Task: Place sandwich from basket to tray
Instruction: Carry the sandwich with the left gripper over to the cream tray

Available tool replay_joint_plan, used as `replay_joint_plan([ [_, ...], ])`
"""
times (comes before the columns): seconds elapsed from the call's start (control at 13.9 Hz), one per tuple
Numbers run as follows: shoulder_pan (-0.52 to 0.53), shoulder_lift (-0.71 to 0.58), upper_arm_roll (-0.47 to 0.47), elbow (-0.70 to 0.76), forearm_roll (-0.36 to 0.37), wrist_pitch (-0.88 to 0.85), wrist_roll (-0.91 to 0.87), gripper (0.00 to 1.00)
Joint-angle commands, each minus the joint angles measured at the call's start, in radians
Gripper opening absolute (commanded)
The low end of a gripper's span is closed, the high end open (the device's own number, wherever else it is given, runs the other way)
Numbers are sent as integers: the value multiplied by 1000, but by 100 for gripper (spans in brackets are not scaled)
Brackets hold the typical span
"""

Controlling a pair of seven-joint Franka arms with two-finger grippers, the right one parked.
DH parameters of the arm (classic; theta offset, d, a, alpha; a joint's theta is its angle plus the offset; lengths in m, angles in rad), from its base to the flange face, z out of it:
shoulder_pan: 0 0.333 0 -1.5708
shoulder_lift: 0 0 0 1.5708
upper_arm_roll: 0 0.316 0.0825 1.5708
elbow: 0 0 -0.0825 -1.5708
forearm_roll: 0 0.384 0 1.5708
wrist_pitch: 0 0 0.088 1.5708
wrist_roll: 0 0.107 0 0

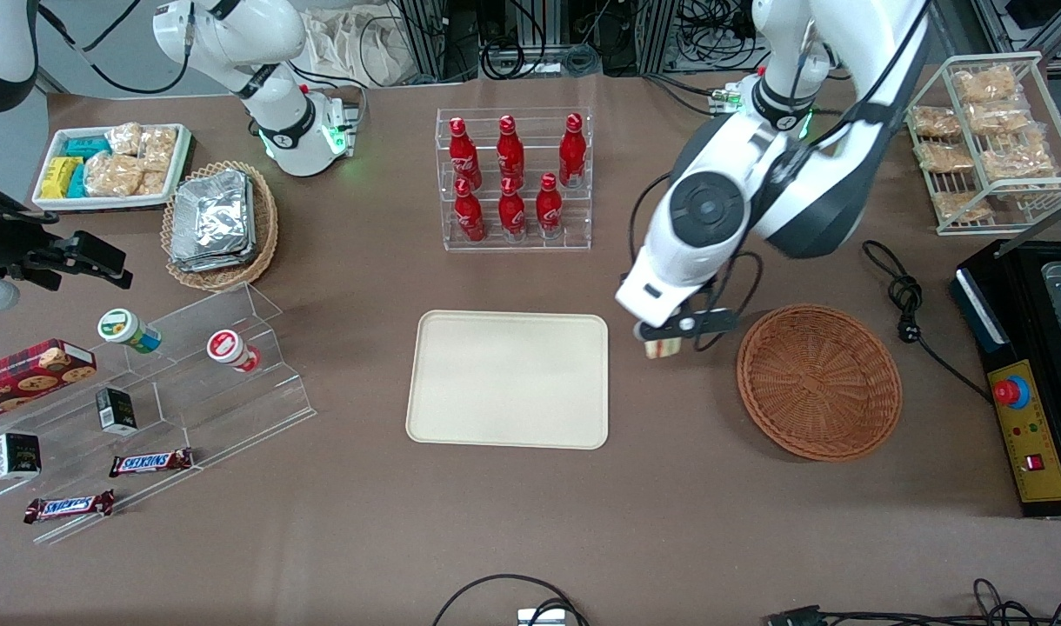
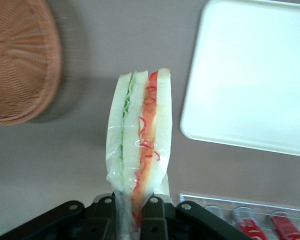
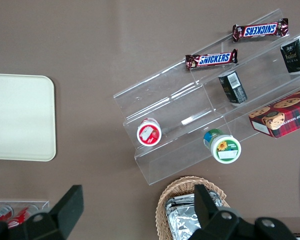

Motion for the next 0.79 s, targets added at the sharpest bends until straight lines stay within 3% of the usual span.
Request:
replay_joint_plan([
  [0.0,-79,159,2,144,80,36,-62,7],
  [0.22,-134,244,4,135,196,156,-146,8],
  [0.36,-134,300,4,138,235,202,-147,12],
  [0.72,-139,390,4,138,338,300,-133,29],
])
